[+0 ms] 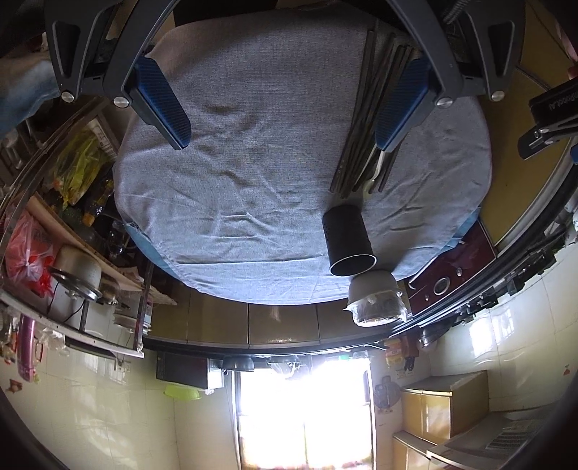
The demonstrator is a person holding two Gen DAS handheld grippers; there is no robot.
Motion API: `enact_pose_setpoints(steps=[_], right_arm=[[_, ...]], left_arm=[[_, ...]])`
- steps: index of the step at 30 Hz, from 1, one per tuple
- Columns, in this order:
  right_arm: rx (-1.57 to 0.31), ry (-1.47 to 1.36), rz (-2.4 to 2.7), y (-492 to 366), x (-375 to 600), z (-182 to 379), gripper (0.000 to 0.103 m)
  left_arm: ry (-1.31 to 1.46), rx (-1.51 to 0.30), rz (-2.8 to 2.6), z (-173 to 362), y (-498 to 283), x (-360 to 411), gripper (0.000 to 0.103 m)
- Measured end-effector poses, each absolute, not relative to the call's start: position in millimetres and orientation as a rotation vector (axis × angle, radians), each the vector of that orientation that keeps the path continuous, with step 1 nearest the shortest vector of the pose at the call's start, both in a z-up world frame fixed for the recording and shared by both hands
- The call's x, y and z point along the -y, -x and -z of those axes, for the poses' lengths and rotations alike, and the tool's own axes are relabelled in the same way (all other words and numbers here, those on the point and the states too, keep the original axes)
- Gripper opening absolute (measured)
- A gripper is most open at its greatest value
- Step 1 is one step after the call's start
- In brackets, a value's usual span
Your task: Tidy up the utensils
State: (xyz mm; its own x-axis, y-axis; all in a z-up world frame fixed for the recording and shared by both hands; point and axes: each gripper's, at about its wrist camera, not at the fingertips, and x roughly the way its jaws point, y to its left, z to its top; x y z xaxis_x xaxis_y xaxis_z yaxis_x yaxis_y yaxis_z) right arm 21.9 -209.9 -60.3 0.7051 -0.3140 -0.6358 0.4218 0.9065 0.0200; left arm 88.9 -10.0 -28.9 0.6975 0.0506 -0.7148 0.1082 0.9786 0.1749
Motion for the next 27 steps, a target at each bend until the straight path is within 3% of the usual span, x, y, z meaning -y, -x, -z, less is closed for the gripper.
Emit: enact_pose_setpoints(steps=[7,12,15,20,23,27], right_arm=[[-0.667,-0.148,0.410,-19,196,52,0.103],[-0.689,-0.228,0.399,-25,211,54,0.102],[-0.711,-0.277,0.383,-34,222,61,0.095],[-0.803,-0.361,0.304,-58,237,80,0.063],[-0.834,-0.445,0.276,-63,247,91,0.061],[-0.840,-0.454,0.281,-59,250,95,0.060]], left_arm=[[-0.144,-0.820,0.094,33,-92,-5,0.103],[-0.138,-0.951,0.196,59,-93,-4,0.103],[-0.127,-1.017,0.234,71,-96,-8,0.103],[-0.079,-1.037,0.225,74,-103,-21,0.102],[-0.068,-1.020,0.242,73,-108,-19,0.084],[-0.091,-0.956,0.197,66,-113,-20,0.083]])
